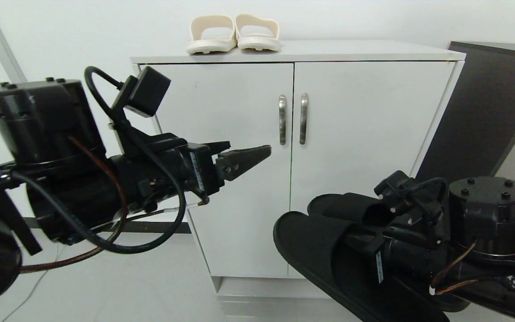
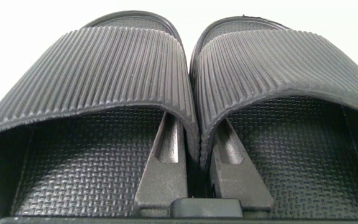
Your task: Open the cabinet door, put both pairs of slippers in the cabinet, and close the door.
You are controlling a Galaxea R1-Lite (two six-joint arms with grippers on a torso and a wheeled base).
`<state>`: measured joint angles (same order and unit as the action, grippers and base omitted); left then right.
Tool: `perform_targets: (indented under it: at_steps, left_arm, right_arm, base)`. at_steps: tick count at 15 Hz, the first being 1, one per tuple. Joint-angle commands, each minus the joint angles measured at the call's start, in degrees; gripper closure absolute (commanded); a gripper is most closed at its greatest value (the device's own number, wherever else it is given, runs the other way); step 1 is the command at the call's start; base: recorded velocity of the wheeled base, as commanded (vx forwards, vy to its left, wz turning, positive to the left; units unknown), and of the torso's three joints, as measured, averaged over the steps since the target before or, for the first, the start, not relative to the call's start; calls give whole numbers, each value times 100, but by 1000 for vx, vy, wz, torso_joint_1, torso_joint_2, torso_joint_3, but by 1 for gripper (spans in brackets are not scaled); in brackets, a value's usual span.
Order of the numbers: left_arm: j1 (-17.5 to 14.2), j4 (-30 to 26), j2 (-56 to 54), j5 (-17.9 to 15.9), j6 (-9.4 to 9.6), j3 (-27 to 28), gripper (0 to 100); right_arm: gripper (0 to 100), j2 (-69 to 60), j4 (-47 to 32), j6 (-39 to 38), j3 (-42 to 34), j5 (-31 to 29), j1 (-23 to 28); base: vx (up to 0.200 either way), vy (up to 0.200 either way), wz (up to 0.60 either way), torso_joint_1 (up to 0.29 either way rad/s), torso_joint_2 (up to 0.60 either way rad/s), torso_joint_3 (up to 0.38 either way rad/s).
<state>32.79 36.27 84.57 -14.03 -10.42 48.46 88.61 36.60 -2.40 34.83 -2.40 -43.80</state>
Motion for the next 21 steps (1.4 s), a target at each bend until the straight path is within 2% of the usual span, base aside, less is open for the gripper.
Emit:
perform_targets:
  at_steps: [1,4,5,7,8,11,12,16,21]
  left_arm:
    - [192,3,429,-47,32,296,0]
    - [324,-93,693,-504,-12,823,0]
    - [368,-234,789,-557,-48,1069,0]
    - [395,-902,1132,-724,-382,1957,0]
    - [386,-990,1255,-838,-443,2159,0]
    - [386,-1016,1493,-1427,-847,2634,0]
    - [386,-1016,1616,-1515,-891,2774,0]
    - [368,-1008,2073,-1480,-891,3179,0]
    - [272,-1008,2389,-961,-891,3583,0]
  right_arm:
    - [100,-2,5,3,-38,47,29]
    - [100,-11,5,12,-125,240,29]
    - [100,7,5,12,-152,284,21]
    - [100,24,5,12,-213,319,12]
    - [100,33,5,20,-231,319,3]
    - [100,104,5,20,-354,521,-32]
    - [100,130,14,20,-345,521,-50]
    - [100,209,41,20,-354,513,-85]
    - [100,227,172,20,-389,513,-85]
  base:
    - [0,0,0,0,0,0]
    - [0,0,0,0,0,0]
    - [0,0,0,0,0,0]
    - [0,0,0,0,0,0]
    - [0,0,0,0,0,0]
    - [0,0,0,0,0,0]
    - [0,0,0,0,0,0]
    - [0,0,0,0,0,0]
    - [0,0,0,0,0,0]
